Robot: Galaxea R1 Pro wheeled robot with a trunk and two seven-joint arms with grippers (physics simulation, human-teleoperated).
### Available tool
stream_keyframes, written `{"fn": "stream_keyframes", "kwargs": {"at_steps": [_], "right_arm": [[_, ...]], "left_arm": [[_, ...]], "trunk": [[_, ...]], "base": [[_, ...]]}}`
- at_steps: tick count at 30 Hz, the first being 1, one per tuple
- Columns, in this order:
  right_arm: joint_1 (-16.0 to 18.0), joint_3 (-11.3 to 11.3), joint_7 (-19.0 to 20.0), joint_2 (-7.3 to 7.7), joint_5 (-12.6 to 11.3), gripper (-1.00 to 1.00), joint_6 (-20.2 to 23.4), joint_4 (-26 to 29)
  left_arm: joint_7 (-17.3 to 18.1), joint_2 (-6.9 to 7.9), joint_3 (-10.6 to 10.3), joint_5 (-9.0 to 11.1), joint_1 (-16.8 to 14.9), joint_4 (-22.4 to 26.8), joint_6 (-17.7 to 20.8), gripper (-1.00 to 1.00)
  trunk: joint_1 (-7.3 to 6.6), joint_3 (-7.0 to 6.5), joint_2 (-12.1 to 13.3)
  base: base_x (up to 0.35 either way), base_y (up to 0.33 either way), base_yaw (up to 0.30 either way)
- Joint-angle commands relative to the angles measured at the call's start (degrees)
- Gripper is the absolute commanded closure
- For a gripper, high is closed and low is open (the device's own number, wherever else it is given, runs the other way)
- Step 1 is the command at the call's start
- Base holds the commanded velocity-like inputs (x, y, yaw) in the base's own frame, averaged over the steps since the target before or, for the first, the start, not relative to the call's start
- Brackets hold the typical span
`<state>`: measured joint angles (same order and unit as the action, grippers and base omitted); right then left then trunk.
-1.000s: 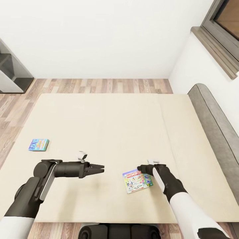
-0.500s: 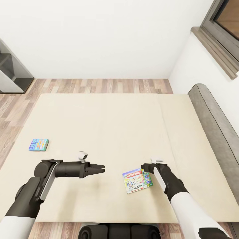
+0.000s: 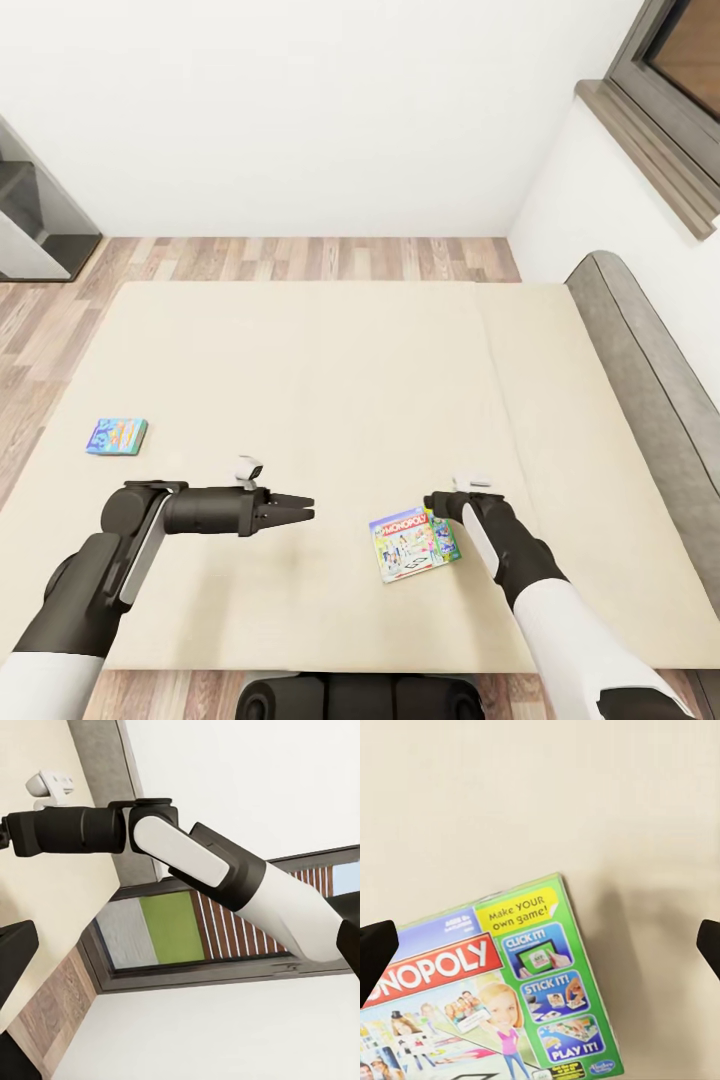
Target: Put all the toys in the child's room - the three board games (two on the bed and one on the table), the two jigsaw puzzles on the table, and the tennis ball on the table - inside the toy box on the table in the child's room.
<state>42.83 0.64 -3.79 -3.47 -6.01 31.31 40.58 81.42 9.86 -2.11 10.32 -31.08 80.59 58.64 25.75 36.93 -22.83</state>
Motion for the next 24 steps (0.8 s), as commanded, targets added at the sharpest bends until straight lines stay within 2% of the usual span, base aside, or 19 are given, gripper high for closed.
{"fn": "stream_keyframes", "kwargs": {"at_steps": [1, 24], "right_arm": [[0.02, 0.13, -0.26, -0.01, -0.59, -1.00, 0.31, 0.09], [0.06, 0.40, 0.10, -0.04, -0.26, -1.00, 0.53, 0.05]], "left_arm": [[0.05, 0.09, -0.09, 0.18, -0.03, 0.01, 0.60, -1.00], [0.01, 0.07, -0.09, 0.15, -0.03, 0.01, 0.60, -1.00]], "trunk": [[0.03, 0.10, -0.09], [0.03, 2.03, -0.09]], "base": [[0.000, 0.000, 0.000], [0.000, 0.000, 0.000]]}}
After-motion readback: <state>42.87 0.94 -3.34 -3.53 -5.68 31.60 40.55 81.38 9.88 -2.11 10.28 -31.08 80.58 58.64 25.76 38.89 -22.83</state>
